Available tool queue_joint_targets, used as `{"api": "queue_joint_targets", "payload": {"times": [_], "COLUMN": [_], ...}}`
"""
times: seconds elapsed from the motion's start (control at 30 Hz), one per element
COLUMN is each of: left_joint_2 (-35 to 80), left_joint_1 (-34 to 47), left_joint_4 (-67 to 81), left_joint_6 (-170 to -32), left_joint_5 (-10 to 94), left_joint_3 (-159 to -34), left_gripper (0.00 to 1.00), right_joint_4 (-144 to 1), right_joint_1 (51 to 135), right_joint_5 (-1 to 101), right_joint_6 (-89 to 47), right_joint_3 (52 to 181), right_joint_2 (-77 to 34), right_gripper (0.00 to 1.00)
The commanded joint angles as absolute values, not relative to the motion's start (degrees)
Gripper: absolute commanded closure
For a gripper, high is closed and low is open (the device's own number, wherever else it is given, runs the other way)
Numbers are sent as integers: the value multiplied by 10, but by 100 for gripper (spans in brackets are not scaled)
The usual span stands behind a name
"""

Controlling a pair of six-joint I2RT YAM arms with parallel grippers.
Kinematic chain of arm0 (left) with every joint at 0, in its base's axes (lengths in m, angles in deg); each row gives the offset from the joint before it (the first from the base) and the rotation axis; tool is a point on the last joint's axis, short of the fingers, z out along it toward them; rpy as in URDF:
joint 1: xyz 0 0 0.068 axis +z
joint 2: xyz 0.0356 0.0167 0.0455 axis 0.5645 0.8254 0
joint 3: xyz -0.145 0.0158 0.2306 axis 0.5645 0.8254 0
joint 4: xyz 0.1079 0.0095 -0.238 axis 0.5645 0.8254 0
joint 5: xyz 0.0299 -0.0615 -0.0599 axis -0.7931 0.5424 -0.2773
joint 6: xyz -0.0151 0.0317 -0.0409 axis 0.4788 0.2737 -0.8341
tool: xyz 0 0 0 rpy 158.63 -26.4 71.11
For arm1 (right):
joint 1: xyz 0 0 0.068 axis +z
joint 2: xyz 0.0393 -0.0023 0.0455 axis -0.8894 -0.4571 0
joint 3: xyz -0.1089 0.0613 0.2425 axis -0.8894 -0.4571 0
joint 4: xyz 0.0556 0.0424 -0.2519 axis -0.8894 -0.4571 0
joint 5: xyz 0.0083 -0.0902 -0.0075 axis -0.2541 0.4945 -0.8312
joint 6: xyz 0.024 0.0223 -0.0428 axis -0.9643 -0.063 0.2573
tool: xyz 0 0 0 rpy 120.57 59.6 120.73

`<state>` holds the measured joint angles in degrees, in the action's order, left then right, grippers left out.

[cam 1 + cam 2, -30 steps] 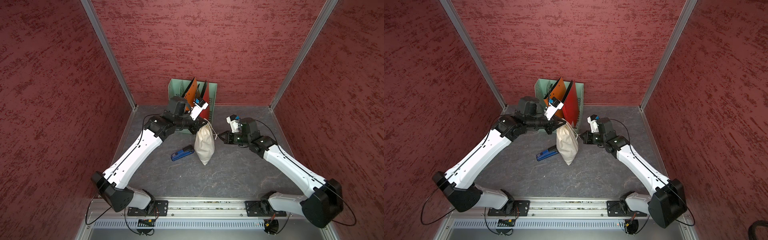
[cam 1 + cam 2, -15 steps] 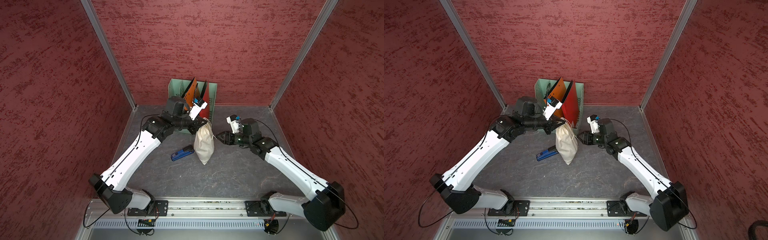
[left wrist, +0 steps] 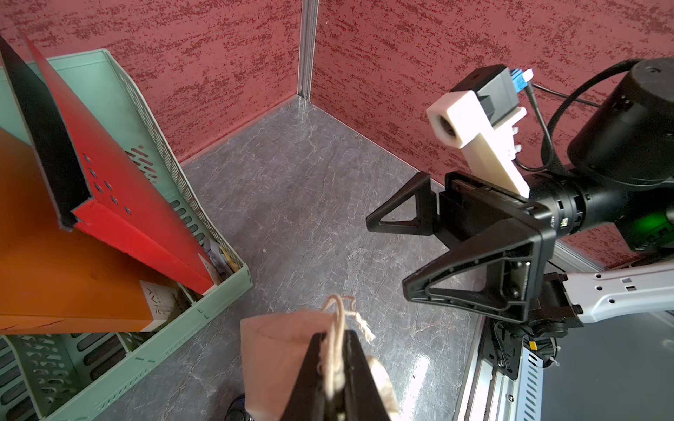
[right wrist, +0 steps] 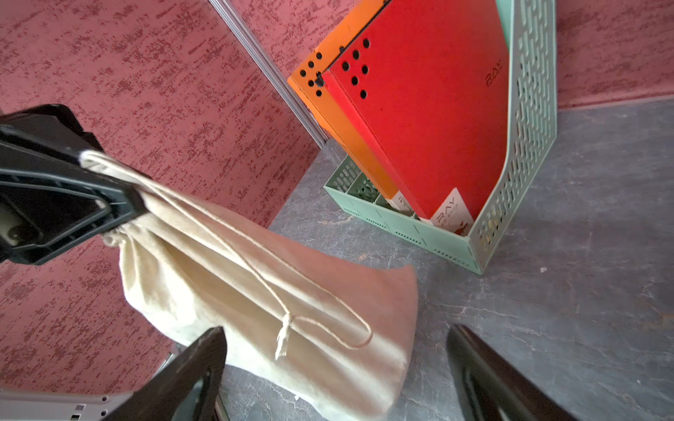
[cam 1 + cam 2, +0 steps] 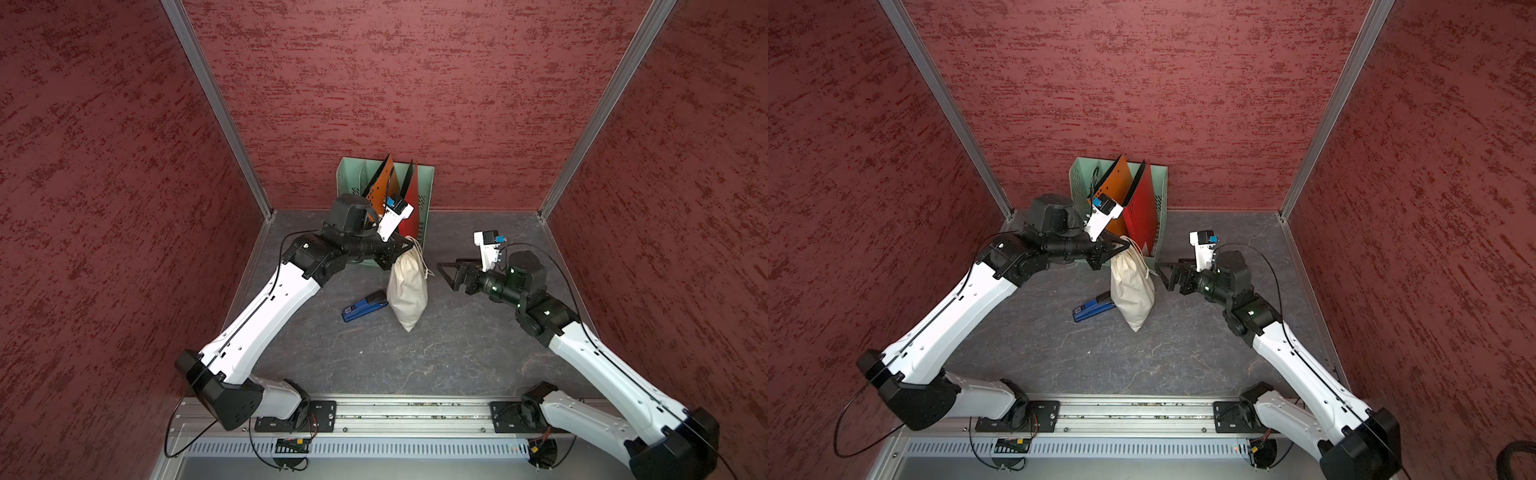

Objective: Close the soil bag
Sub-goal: Frap the soil bag at the center of the board, then place the soil bag at the center of the board.

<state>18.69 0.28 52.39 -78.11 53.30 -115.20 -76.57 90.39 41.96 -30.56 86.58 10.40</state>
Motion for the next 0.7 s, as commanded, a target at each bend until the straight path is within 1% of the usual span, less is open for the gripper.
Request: {"api": "queue_joint_targets", "payload": {"times": [0.0,0.17,0.3,0.37,0.57,0.67], "left_joint_2": [162,158,167,180,200,209], "left_joint_1": [4,5,9,12,16,17], "left_joint_4": [456,447,448,460,473,478], "left_joint_6": [-805,-840,-886,-910,-942,-953], "left_joint_5": [542,541,548,562,616,643], "left_joint_3": [-1155,-1162,-1181,-1202,-1243,-1262], "left_gripper": [100,100,100,100,100,100], "right_joint_4": [-722,-720,-754,-781,-864,-880], "right_joint_1": [907,907,906,906,907,906], "right_joint_5": [434,423,395,363,333,327], "right_joint_6": [-289,-264,-223,-177,-84,-54], "right_joint_3": [847,844,873,895,960,979], "right_joint_2": [125,151,155,154,136,126], "right_gripper": [2,2,1,1,2,1]}}
